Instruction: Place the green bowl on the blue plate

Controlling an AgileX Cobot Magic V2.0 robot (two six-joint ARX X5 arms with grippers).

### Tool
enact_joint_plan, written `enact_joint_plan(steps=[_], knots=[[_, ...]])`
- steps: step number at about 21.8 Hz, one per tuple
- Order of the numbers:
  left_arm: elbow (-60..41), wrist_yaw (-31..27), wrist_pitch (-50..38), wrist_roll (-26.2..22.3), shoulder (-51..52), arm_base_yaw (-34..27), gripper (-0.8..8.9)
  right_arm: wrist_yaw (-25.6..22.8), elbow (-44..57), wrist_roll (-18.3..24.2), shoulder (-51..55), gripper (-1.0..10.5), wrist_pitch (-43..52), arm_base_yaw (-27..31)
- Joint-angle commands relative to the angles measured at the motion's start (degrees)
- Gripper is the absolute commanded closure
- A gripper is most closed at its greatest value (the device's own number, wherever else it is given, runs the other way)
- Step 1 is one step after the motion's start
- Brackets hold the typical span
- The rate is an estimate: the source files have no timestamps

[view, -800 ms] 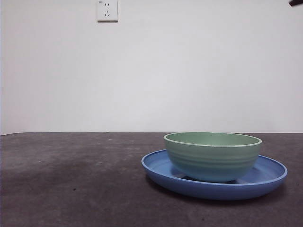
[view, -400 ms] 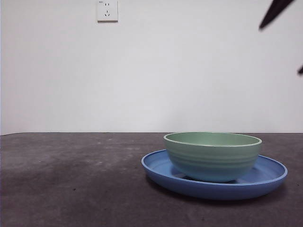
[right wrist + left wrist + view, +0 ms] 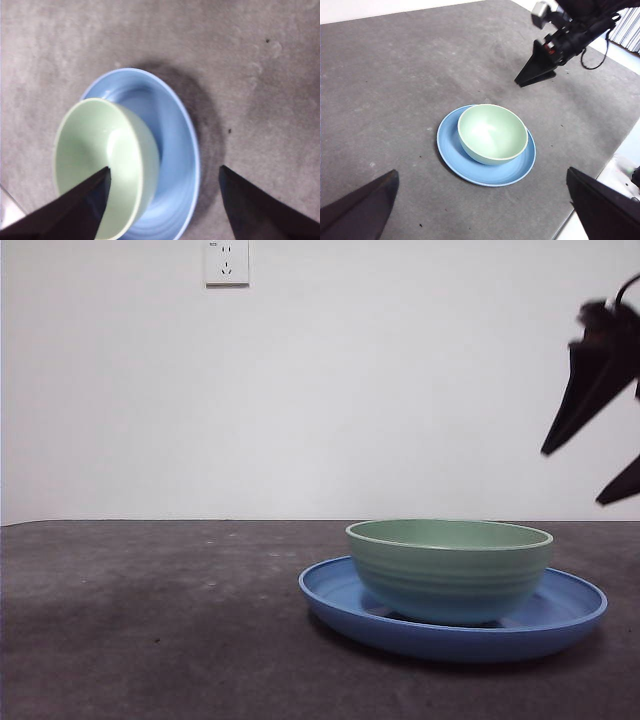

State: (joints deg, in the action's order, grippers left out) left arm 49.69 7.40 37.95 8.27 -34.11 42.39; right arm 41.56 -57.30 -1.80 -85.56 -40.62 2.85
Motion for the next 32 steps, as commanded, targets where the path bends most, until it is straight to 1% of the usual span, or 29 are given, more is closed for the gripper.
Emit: enact_joint_plan(steps=[1, 8, 11, 13, 14, 15, 16, 19, 22, 24, 27, 32], knots=[[0.52, -0.11, -0.28, 0.15, -0.26, 0.26, 2.19, -1.09, -1.07, 1.16, -3.61, 6.2, 0.7, 0.02], [0.52, -0.11, -0.31, 0.15, -0.26, 0.26, 2.19, -1.31, -1.07, 2.73, -10.27, 6.3, 0.52, -2.27], [0.52, -0.13, -0.31, 0.15, -0.26, 0.26, 2.19, -1.36, -1.07, 3.93, -12.7, 6.8, 0.63, -4.42], [0.52, -0.13, -0.28, 0.15, -0.26, 0.26, 2.19, -1.53, -1.07, 3.96, -13.97, 7.0, 1.38, -5.57], [0.52, -0.11, -0.31, 0.15, -0.26, 0.26, 2.19, -1.6, -1.07, 4.02, -14.14, 7.1, 1.53, -5.92], [0.52, -0.11, -0.28, 0.17, -0.26, 0.26, 2.19, -1.73, -1.07, 4.0, -14.21, 7.5, 1.75, -6.25], [0.52, -0.11, -0.28, 0.15, -0.26, 0.26, 2.19, -2.1, -1.07, 3.98, -14.21, 7.7, 1.86, -6.47], [0.52, -0.13, -0.28, 0.15, -0.26, 0.26, 2.19, -4.13, -1.07, 3.91, -14.21, 7.8, 1.05, -6.86], [0.52, -0.11, -0.28, 0.15, -0.26, 0.26, 2.19, -4.24, -1.07, 3.78, -14.21, 8.1, 0.68, -6.84], [0.52, -0.11, -0.28, 0.17, -0.26, 0.26, 2.19, -4.7, -1.07, 3.76, -14.21, 8.8, 0.33, -6.84], [0.52, -0.11, -0.28, 0.17, -0.26, 0.26, 2.19, -5.81, -1.07, 3.72, -14.21, 9.4, -0.35, -6.86], [0.52, -0.11, -0.28, 0.17, -0.26, 0.26, 2.19, -5.79, -3.26, 3.3, -14.19, 9.4, -1.6, -6.84]])
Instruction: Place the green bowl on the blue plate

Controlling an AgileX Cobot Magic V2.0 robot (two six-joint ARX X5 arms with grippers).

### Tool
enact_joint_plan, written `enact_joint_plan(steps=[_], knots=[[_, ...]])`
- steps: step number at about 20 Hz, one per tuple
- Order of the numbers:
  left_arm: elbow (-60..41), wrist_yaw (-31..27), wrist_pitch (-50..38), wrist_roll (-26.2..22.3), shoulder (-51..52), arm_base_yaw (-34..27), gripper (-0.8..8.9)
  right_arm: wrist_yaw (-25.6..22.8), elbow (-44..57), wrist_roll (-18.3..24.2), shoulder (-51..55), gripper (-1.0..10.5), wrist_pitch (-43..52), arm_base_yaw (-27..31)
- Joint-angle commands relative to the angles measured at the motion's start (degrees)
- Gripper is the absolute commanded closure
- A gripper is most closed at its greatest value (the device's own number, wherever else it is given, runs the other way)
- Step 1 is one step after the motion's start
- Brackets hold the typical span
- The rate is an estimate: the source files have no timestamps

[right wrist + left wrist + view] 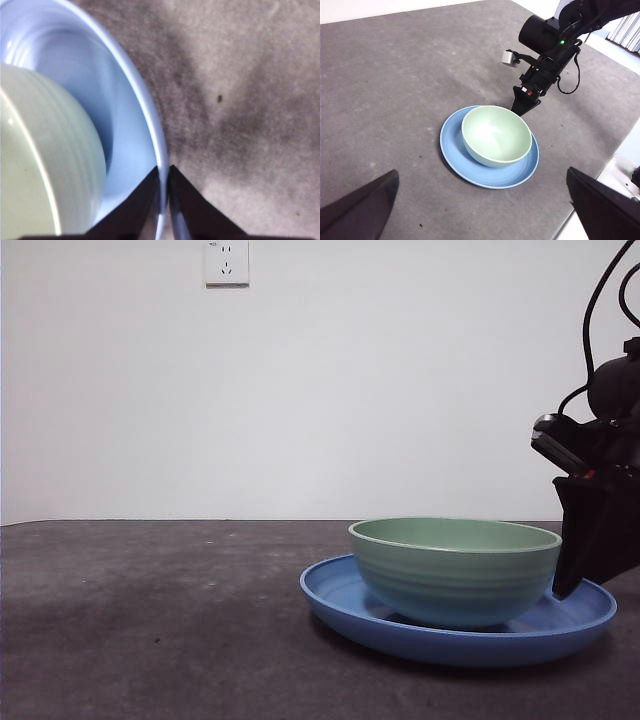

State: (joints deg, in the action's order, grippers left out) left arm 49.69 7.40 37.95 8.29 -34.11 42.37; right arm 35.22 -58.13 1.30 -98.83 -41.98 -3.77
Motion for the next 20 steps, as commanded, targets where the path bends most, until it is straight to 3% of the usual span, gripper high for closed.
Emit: enact_joint_plan(steps=[1, 9, 20], knots=[[0.52, -0.11, -0.28, 0.15, -0.26, 0.28, 2.19, 0.52, -3.63, 0.2, -0.92, 9.4, -1.22, -0.24], [0.52, -0.11, -0.28, 0.15, -0.26, 0.28, 2.19, 0.52, -12.39, -4.85, -0.92, 9.4, -5.99, -3.96], [0.52, -0.11, -0.28, 0.15, -0.26, 0.28, 2.19, -0.83, -12.48, -16.26, -3.1, 9.4, 4.68, -18.32]])
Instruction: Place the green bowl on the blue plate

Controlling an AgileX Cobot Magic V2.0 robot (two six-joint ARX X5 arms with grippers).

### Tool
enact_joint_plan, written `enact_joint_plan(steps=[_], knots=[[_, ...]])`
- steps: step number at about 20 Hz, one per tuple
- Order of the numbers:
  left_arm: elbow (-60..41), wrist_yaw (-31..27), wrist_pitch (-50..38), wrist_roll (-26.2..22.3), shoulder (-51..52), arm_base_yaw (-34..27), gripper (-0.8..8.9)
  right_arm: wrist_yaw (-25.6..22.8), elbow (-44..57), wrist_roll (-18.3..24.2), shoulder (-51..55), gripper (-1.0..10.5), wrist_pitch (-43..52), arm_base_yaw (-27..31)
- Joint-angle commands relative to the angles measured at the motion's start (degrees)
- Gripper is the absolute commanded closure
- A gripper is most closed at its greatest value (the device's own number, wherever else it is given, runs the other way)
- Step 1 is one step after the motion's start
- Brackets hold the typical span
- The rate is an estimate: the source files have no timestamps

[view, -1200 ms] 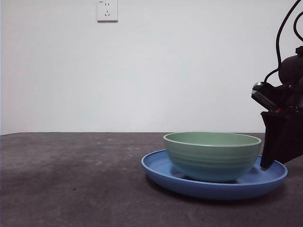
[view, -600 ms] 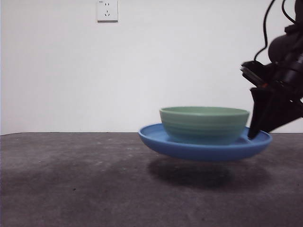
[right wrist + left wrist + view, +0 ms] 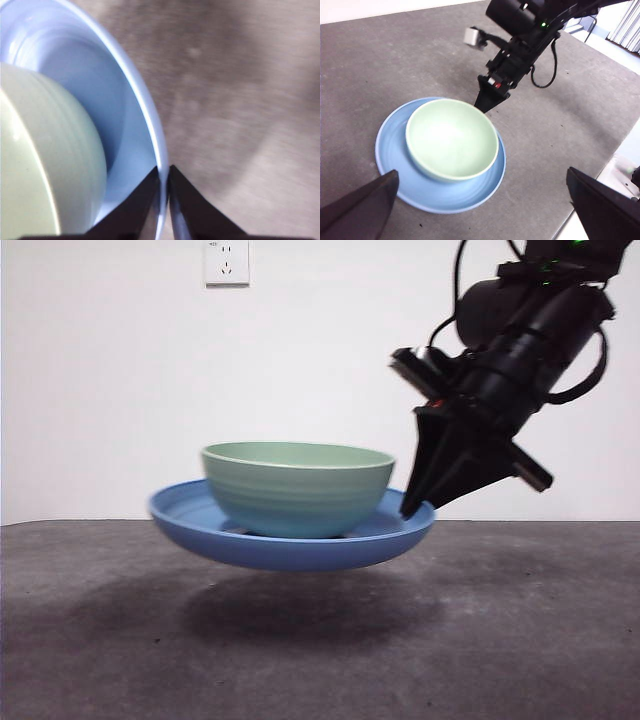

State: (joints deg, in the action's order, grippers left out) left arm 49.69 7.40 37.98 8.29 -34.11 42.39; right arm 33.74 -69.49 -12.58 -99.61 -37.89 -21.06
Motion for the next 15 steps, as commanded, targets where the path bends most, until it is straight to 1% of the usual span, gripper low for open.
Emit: enact_joint_plan(steps=[1, 3, 6, 10, 13, 15], knots=[[0.52, -0.11, -0.28, 0.15, -0.26, 0.26, 2.19, 0.0, -1.11, -2.47, -3.15, 9.4, 0.87, -1.64], [0.52, -0.11, -0.28, 0.15, -0.26, 0.26, 2.19, -2.27, -1.11, -2.71, -4.57, 9.4, 1.38, -2.51], [0.52, -0.11, -0.28, 0.15, -0.26, 0.26, 2.19, -2.32, -1.11, -3.39, -6.27, 9.4, 1.9, -2.75], [0.52, -0.11, -0.28, 0.17, -0.24, 0.26, 2.19, -2.34, -1.09, -3.08, -7.89, 9.3, 1.95, -2.75], [0.52, -0.11, -0.28, 0.17, -0.24, 0.26, 2.19, -2.75, -1.09, -3.08, -7.89, 8.2, 2.16, -2.75], [0.52, -0.11, -0.28, 0.17, -0.24, 0.26, 2.19, -3.69, -1.11, -3.04, -7.89, 7.8, 2.08, -2.75]])
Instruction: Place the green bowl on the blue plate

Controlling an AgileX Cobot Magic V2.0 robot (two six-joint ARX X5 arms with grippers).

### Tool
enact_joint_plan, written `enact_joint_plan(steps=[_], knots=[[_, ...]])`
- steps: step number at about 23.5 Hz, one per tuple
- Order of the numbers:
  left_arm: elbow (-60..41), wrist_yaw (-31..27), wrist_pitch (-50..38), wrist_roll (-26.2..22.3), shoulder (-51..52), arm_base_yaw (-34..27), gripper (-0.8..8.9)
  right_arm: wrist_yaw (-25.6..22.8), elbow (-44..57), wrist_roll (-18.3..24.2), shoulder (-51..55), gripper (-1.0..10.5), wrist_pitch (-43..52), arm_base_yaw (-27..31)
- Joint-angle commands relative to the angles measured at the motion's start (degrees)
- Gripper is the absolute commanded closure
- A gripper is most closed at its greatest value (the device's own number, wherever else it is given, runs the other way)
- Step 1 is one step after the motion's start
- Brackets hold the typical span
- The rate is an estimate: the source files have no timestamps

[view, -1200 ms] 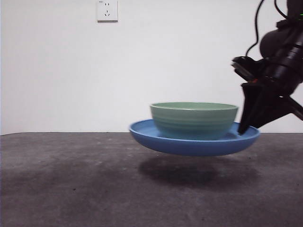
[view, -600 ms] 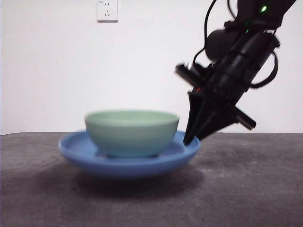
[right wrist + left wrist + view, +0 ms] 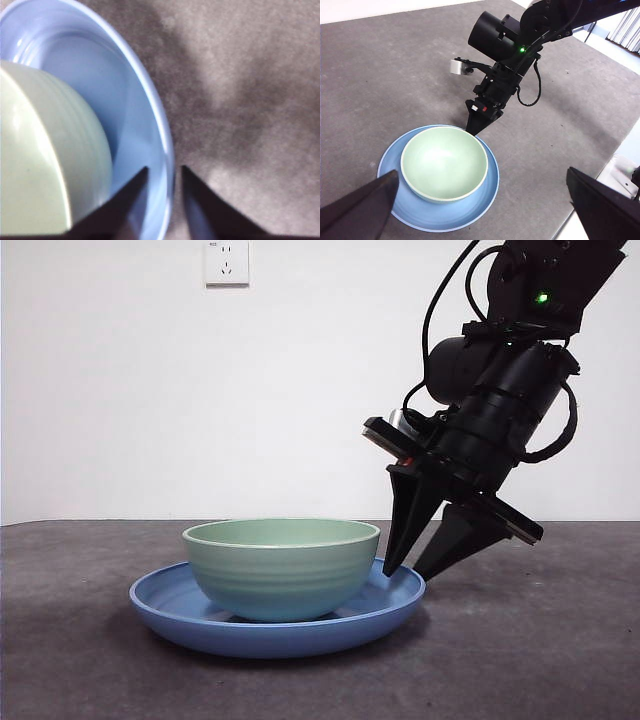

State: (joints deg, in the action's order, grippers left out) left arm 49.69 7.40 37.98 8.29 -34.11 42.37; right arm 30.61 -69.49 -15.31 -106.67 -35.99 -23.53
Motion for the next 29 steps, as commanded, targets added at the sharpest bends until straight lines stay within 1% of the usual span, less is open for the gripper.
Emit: enact_joint_plan(steps=[1, 3, 6, 7, 10, 12, 13, 16, 18, 20, 24, 29], knots=[[0.52, -0.11, -0.28, 0.17, -0.24, 0.28, 2.19, -0.7, -1.14, 0.11, -0.79, 7.8, 0.2, -0.28], [0.52, -0.11, -0.28, 0.15, -0.24, 0.28, 2.19, -1.77, -2.29, 1.33, -0.7, 7.8, -1.97, 0.24], [0.52, -0.11, -0.28, 0.15, -0.26, 0.28, 2.19, -2.6, -6.21, 4.37, 0.57, 7.8, -8.68, 1.84], [0.52, -0.11, -0.28, 0.15, -0.24, 0.28, 2.19, -2.58, -7.67, 5.38, 1.9, 7.8, -10.62, 2.43], [0.52, -0.11, -0.28, 0.15, -0.26, 0.28, 2.19, -2.62, -9.33, 6.64, 7.82, 7.7, -12.85, 3.17], [0.52, -0.11, -0.28, 0.13, -0.26, 0.28, 2.19, -2.64, -9.29, 7.74, 13.33, 6.7, -14.12, 3.17], [0.52, -0.11, -0.26, 0.13, -0.26, 0.28, 2.19, -3.43, -9.27, 8.07, 16.55, 6.1, -15.3, 3.15], [0.52, -0.11, -0.28, 0.15, -0.24, 0.28, 2.19, -6.95, -9.11, 9.33, 25.22, 5.2, -18.8, 3.02], [0.52, -0.11, -0.28, 0.13, -0.26, 0.28, 2.19, -8.52, -8.11, 9.35, 31.34, 4.6, -20.2, 2.97], [0.52, -0.11, -0.28, 0.15, -0.26, 0.28, 2.19, -9.22, -6.49, 9.35, 35.95, 4.3, -20.13, 2.95], [0.52, -0.11, -0.28, 0.15, -0.26, 0.28, 2.19, -10.6, -1.66, 9.44, 44.83, 4.3, -18.86, 2.91], [0.52, -0.11, -0.31, 0.15, -0.26, 0.28, 2.19, -11.39, 7.26, 11.52, 56.54, 4.2, -15.54, 2.71]])
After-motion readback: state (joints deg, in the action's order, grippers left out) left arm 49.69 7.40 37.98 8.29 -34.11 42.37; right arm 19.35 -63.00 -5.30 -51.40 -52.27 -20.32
